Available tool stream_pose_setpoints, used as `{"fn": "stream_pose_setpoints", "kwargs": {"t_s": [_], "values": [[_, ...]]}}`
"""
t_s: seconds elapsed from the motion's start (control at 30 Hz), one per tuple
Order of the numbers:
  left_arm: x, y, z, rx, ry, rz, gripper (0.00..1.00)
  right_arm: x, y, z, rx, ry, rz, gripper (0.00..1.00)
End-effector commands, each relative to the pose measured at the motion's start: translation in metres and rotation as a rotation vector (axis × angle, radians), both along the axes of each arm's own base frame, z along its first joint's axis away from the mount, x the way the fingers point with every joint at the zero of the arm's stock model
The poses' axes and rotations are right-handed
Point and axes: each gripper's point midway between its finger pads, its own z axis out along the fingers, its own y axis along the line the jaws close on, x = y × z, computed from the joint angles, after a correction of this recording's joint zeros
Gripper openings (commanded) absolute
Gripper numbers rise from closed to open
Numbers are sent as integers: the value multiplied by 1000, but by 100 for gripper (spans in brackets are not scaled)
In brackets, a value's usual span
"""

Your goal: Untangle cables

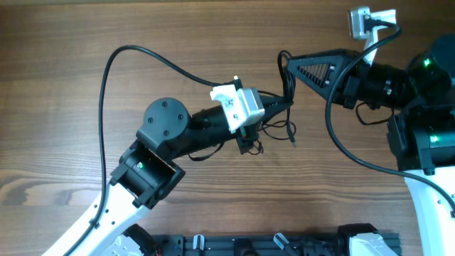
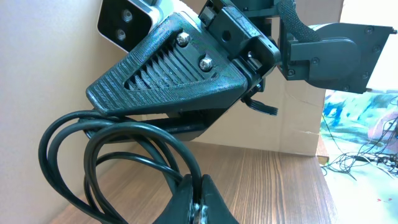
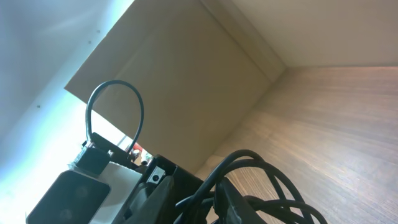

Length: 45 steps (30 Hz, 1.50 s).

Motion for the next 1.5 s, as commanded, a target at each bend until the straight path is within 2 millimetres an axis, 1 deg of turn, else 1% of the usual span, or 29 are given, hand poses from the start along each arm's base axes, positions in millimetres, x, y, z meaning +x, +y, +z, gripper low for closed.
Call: {"fn": "stream_pose_setpoints", "kwargs": {"t_s": [0.0,0.07,0.27,0.4,0.47,0.5,0.53,0.6,0.63,0.67,0.73,0.77,0.83,0.93,1.0,1.07,1.1,1.17,1.3,1.33,1.37,1.4,1.47], "values": [[-5,-1,5,-5,-24,-19,4,-6,1,4,5,-11,31,23],[-5,-1,4,-1,-20,-19,4,-9,2,7,11,-21,51,23],[-5,-1,4,-1,-18,-20,4,-23,5,28,41,-90,122,25],[-5,-1,3,1,-13,-19,4,-25,5,32,45,-106,131,26],[-5,-1,3,0,-7,-20,4,-24,4,32,37,-140,128,34],[-6,0,3,-2,1,-21,4,-24,4,32,28,-176,124,47],[-6,2,5,-20,42,-20,4,-18,0,31,17,-205,94,58],[-3,8,8,-52,125,-11,4,-8,-10,31,0,-258,32,72],[1,16,10,-81,211,4,4,3,-20,32,-17,-305,-35,82],[4,22,11,-99,264,18,4,9,-27,33,-36,-352,-73,89],[5,33,12,-124,340,35,4,20,-39,30,-94,-454,-145,96],[-1,34,13,-121,358,9,4,24,-44,26,-148,-544,-168,99],[-15,34,13,-103,369,-65,4,25,-45,14,-252,-714,-159,100],[-41,28,4,-43,400,-212,4,13,-40,-16,-439,-1098,-42,99],[-55,27,4,-23,399,-291,4,8,-39,-32,-517,-1255,5,99],[-66,27,3,-7,398,-350,4,0,-37,-41,-542,-1372,57,94],[-70,27,3,1,394,-375,4,-8,-34,-42,-511,-1413,88,92],[-77,28,2,12,387,-413,4,-26,-30,-37,-402,-1440,140,91],[-74,26,-2,19,403,-412,4,-46,-27,-27,-271,-1468,193,87],[-72,24,-4,24,393,-410,4,-52,-26,-24,-233,-1472,207,83],[-70,24,-5,26,389,-405,4,-55,-26,-23,-217,-1469,213,82],[-64,22,-7,23,395,-383,4,-55,-26,-24,-215,-1458,214,77],[-60,21,-9,26,374,-367,4,-55,-26,-24,-205,-1400,218,75]]}}
